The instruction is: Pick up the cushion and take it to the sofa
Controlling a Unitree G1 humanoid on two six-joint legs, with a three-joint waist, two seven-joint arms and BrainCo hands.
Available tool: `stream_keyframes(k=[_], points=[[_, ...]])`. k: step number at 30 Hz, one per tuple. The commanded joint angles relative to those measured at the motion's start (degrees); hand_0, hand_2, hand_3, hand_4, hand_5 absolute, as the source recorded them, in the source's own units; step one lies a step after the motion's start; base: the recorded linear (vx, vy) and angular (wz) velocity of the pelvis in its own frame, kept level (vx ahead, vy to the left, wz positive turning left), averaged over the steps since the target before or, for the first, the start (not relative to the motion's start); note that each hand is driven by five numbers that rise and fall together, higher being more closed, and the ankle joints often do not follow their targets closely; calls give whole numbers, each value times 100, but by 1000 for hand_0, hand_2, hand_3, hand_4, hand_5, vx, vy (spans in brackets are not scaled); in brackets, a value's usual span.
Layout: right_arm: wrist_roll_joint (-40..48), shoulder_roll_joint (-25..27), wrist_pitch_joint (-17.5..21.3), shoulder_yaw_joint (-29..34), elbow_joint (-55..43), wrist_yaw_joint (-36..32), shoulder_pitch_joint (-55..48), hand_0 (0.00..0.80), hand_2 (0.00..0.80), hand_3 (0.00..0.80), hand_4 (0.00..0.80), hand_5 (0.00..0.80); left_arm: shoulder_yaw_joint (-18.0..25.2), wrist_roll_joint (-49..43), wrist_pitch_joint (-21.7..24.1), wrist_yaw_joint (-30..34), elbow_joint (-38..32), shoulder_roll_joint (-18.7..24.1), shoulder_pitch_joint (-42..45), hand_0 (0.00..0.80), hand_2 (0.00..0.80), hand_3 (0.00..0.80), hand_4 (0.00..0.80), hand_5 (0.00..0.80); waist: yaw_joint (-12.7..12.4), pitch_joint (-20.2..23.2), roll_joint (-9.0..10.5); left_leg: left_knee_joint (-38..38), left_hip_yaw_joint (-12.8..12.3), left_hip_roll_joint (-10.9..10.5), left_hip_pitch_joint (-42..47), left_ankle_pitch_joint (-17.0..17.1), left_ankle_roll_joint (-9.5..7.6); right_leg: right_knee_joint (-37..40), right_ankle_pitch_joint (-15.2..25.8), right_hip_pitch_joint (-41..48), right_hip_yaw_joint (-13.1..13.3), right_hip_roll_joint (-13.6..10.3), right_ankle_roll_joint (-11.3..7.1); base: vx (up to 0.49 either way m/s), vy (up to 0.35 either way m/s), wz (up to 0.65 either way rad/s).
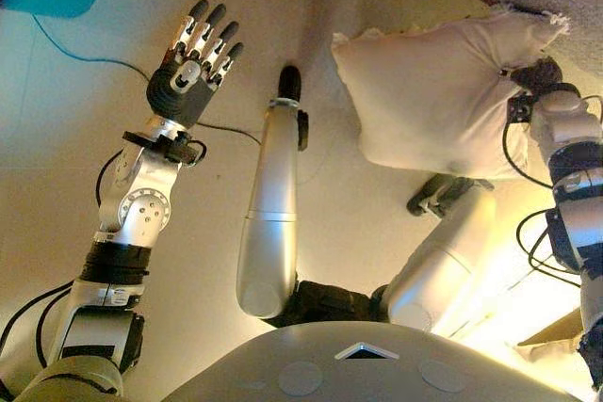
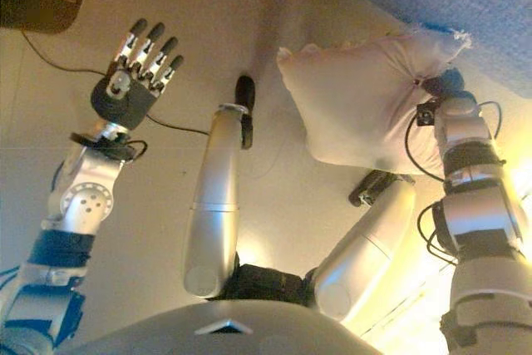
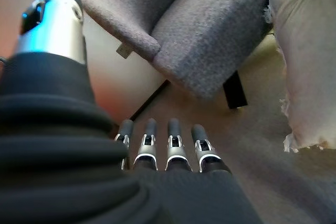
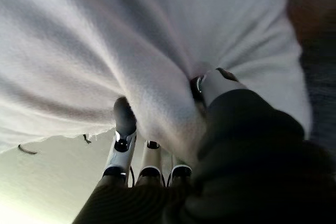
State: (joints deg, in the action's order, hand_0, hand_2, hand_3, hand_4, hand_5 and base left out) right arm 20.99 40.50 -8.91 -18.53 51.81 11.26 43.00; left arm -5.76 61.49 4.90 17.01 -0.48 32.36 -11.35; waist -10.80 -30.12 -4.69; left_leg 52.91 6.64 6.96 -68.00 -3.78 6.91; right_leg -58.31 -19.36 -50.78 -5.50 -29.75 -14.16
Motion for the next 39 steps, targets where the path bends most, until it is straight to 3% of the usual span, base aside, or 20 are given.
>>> stream_keyframes(k=[1, 8, 18, 21, 30, 39], points=[[-64, 82, 572, 519, -716, 738, -83, 800, 800, 800, 800, 800, -28, -157, 507, -184, -199, -148, 94, 0, 0, 0, 0, 0, 38, 537, 279, 30, -254, 288, 769, -918, 32, 1020, 1634, -273, -3, 288, 457, 23, -6, -16], [-557, -6, 519, 681, -1476, 863, -681, 800, 800, 800, 800, 800, 22, -160, 336, -501, -146, -90, 70, 0, 0, 0, 0, 0, 174, 757, 679, -768, -395, 389, 1641, -551, 85, 2541, 2349, 889, -331, 324, 355, 50, -22, -16], [-874, -85, 441, 901, -1960, 1006, -1097, 800, 800, 800, 800, 800, 255, -299, -113, -508, -215, 42, 379, 0, 0, 0, 0, 0, 51, 1081, 1200, -1761, -586, 446, 2885, -354, 180, 4063, 2814, 2613, -760, 411, 89, 117, -81, -4], [-974, -60, 379, 978, -2091, 973, -1253, 800, 800, 800, 800, 800, 359, -346, -282, -539, -245, 43, 506, 0, 0, 0, 0, 0, 34, 1202, 1277, -2194, -646, 493, 3305, -231, 203, 4468, 2915, 3077, -882, 480, 47, 117, -43, -1], [-1208, 15, 189, 1294, -2697, 797, -1711, 800, 800, 800, 800, 800, 490, -662, -738, -716, -51, -182, 1034, 0, 0, 0, 0, 0, 92, 1937, 1276, -3821, -955, 434, 5010, 145, 119, 5459, 3232, 4287, -1051, 679, -72, 150, 48, -4], [-1453, 265, -305, 1115, -2620, 362, -1258, 800, 800, 800, 800, 800, 348, -622, -994, -698, 313, -345, 1042, 0, 0, 0, 0, 0, 187, 2622, 1196, -4692, -1274, 313, 6119, 305, 4, 5544, 3708, 4684, -1060, 703, -84, 129, 69, -8]])
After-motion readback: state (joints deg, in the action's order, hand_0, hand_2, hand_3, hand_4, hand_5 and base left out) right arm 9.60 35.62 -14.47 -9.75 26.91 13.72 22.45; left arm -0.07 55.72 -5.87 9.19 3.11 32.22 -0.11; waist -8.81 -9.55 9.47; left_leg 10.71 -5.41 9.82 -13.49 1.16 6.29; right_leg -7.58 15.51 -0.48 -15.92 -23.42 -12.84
